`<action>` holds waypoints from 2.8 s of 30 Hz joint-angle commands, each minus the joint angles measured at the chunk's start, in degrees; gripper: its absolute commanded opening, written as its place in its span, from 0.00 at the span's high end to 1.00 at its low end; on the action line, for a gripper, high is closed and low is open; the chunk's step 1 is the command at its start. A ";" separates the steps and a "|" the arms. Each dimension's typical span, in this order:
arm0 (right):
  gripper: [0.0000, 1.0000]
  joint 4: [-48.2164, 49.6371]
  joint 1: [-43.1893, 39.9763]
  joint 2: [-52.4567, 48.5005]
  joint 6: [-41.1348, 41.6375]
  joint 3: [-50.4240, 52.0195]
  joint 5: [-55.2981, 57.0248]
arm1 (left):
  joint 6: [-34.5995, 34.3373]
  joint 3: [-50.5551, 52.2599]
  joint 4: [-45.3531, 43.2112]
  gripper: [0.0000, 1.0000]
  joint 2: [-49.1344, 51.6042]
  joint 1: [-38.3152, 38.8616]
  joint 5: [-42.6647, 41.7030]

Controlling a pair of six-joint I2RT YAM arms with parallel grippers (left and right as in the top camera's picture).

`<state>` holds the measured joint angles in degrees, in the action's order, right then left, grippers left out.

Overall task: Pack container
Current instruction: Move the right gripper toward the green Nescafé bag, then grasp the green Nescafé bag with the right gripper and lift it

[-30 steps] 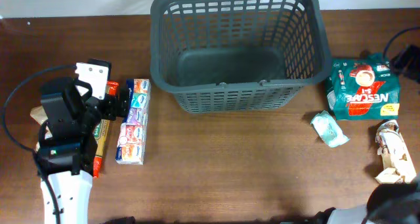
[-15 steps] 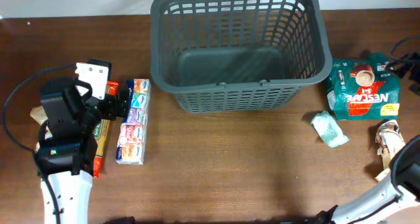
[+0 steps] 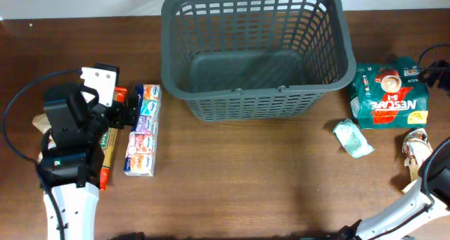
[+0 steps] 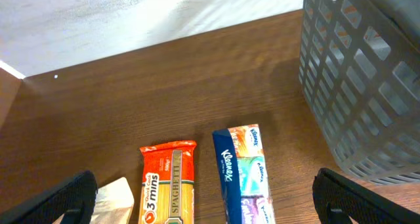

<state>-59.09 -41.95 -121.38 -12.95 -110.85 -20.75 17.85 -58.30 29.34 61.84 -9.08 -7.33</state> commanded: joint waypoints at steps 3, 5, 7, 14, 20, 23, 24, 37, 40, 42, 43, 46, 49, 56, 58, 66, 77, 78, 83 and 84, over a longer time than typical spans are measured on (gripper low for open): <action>0.01 1.07 0.39 -4.09 -2.32 -1.44 3.21 | 0.68 -1.20 -0.13 0.01 0.28 -0.20 -1.01; 0.01 0.85 0.76 -5.73 -2.32 -1.44 3.26 | 0.68 -1.20 -0.13 0.01 0.28 -0.20 -1.01; 0.01 0.46 1.22 -7.45 -2.29 -1.44 3.21 | 0.68 -1.20 -0.13 0.01 0.28 -0.20 -1.01; 0.01 0.22 3.19 -10.19 -3.63 -1.44 -0.63 | 0.68 -1.20 -0.13 0.01 0.28 -0.20 -1.01; 0.01 0.92 6.03 -11.47 -3.76 -0.96 -1.07 | 0.68 -1.20 -0.13 0.01 0.28 -0.20 -1.01; 0.01 0.90 7.45 -12.92 -3.74 -0.96 -1.03 | 0.68 -1.20 -0.13 0.01 0.28 -0.20 -1.01; 0.01 0.87 7.69 -13.20 -3.56 -0.96 -1.03 | 0.68 -1.20 -0.13 0.01 0.28 -0.20 -1.01; 0.96 1.16 6.56 -14.95 6.38 -0.94 -0.22 | 0.68 -1.20 -0.13 0.01 0.28 -0.20 -1.01; 0.96 0.72 4.96 -14.84 7.98 -1.27 -3.65 | 0.68 -1.20 -0.13 0.01 0.28 -0.20 -1.01; 0.96 0.70 3.50 -14.45 8.98 -1.57 -7.19 | 0.68 -1.20 -0.13 0.01 0.28 -0.20 -1.01; 0.96 0.70 2.69 -14.25 9.68 -1.90 -9.22 | 0.68 -1.20 -0.13 0.01 0.28 -0.20 -1.01; 0.96 0.66 0.31 -13.25 10.47 -3.30 -15.58 | 0.68 -1.20 -0.13 0.01 0.28 -0.20 -1.01; 0.96 0.20 -1.42 -11.41 10.43 -4.66 -18.08 | 0.68 -1.20 -0.13 0.01 0.28 -0.20 -1.01; 0.96 -1.01 -2.69 -9.03 11.98 -9.25 -25.42 | 0.68 -1.20 -0.13 0.01 0.28 -0.20 -1.01; 0.96 -2.01 -2.58 -8.79 12.00 -11.15 -26.95 | 0.68 -1.20 -0.13 0.01 0.28 -0.20 -1.01; 0.96 -2.43 -2.27 -6.01 14.97 -16.92 -32.85 | 0.68 -1.20 -0.13 0.01 0.28 -0.20 -1.01; 0.96 -5.27 -0.70 -5.29 14.99 -24.24 -32.59 | 0.68 -1.20 -0.13 0.01 0.28 -0.20 -1.01; 0.96 -5.46 -0.70 -5.29 14.97 -24.24 -32.57 | 0.68 -1.20 -0.13 0.01 0.28 -0.20 -1.01; 0.96 -5.68 -0.59 -5.29 14.97 -24.24 -32.37 | 0.68 -1.20 -0.13 0.01 0.28 -0.20 -1.01; 0.96 -5.70 -0.48 -5.29 14.97 -24.24 -32.30 | 0.68 -1.20 -0.13 0.01 0.28 -0.20 -1.01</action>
<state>-64.84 -43.29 -130.41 1.78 -133.32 -50.04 17.85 -58.30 29.34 61.84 -9.08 -7.31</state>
